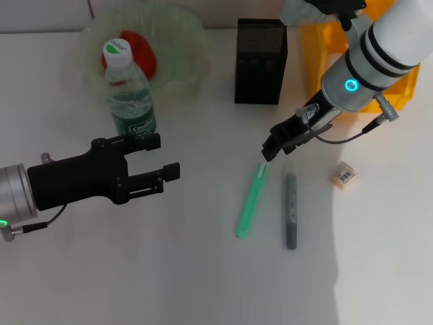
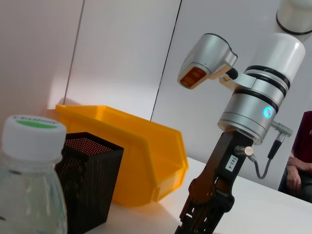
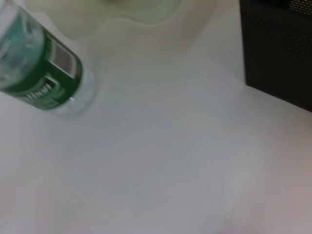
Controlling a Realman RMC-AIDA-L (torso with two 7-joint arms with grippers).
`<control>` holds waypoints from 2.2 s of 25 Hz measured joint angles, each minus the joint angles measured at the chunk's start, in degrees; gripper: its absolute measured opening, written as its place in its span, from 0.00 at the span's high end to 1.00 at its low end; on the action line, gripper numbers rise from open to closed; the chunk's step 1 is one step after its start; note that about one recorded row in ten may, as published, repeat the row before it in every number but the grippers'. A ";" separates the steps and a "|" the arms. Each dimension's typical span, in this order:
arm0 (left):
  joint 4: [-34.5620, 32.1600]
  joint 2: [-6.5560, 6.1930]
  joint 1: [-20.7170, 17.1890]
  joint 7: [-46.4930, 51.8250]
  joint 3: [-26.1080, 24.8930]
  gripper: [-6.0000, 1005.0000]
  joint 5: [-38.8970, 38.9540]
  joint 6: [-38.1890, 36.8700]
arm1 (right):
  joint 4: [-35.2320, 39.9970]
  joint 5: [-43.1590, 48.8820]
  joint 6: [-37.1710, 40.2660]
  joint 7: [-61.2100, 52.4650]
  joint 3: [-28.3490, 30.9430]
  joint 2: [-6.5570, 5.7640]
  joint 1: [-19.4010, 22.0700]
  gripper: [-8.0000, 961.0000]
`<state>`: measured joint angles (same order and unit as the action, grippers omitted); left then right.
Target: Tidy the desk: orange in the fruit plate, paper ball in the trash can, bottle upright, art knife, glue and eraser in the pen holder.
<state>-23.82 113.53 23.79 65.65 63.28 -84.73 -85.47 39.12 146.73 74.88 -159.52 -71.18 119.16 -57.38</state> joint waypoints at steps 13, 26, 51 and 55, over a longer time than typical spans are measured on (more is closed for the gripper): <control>0.00 0.48 -0.16 -0.16 0.00 0.26 0.00 0.31 | -0.99 0.66 -1.31 -3.11 -6.30 0.70 -1.38 0.46; 0.00 0.64 0.19 -0.27 0.00 0.26 0.00 0.99 | -1.42 -3.70 -4.66 -6.32 -9.80 0.73 -2.06 0.37; 0.00 0.73 0.42 -0.28 0.00 0.26 0.00 1.72 | -3.28 -4.35 -6.30 -9.94 -14.33 0.72 -2.98 0.38; 0.00 0.81 0.47 -0.30 0.00 0.26 0.00 1.72 | -3.43 -4.35 -6.44 -9.94 -14.34 0.72 -3.00 0.38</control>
<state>-23.81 114.35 24.26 65.35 63.28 -84.73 -83.75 35.69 142.37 68.45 -169.45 -85.52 119.88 -60.38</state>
